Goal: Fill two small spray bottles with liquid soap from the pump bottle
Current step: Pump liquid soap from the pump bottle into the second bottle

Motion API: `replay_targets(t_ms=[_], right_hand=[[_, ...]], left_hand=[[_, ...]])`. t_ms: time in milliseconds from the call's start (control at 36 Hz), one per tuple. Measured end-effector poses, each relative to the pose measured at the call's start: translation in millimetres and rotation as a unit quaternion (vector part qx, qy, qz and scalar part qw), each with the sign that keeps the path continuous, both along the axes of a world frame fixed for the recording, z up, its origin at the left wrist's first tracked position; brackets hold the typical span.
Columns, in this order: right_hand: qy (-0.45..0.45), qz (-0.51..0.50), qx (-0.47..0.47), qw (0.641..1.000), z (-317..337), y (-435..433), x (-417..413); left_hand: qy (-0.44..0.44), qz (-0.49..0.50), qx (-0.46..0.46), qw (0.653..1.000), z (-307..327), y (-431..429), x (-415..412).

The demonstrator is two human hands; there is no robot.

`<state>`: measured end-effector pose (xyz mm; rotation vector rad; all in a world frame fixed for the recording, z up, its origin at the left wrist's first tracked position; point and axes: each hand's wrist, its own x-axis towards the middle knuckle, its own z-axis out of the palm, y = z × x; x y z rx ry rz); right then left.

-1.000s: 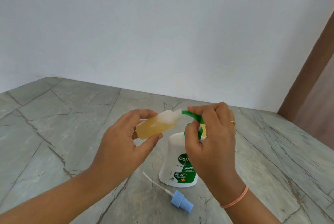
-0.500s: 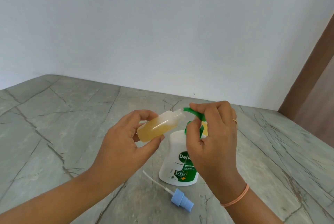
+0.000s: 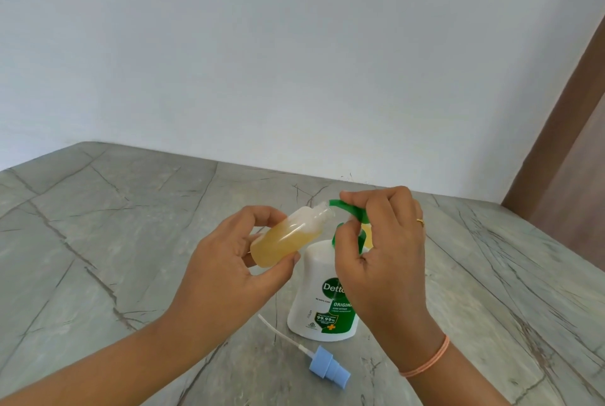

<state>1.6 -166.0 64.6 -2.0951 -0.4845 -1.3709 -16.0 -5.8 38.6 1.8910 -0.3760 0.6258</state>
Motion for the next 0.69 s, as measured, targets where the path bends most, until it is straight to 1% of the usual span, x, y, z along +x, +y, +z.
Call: replay_targets(t_ms=[278,500,695], right_hand=[[-0.032,-0.002,0.004,0.999,-7.3,1.7,1.9],[-0.001,0.002,0.004,1.000,-3.1,0.6,0.3],[-0.001,0.001,0.000,1.000,0.3,-0.2,-1.0]], left_hand=[[0.004,0.006,0.005,1.000,0.8,0.3,0.5],[0.004,0.009,0.011,1.000,-0.4,1.5,1.4],[-0.002,0.003,0.007,1.000,-1.0,1.6,1.7]])
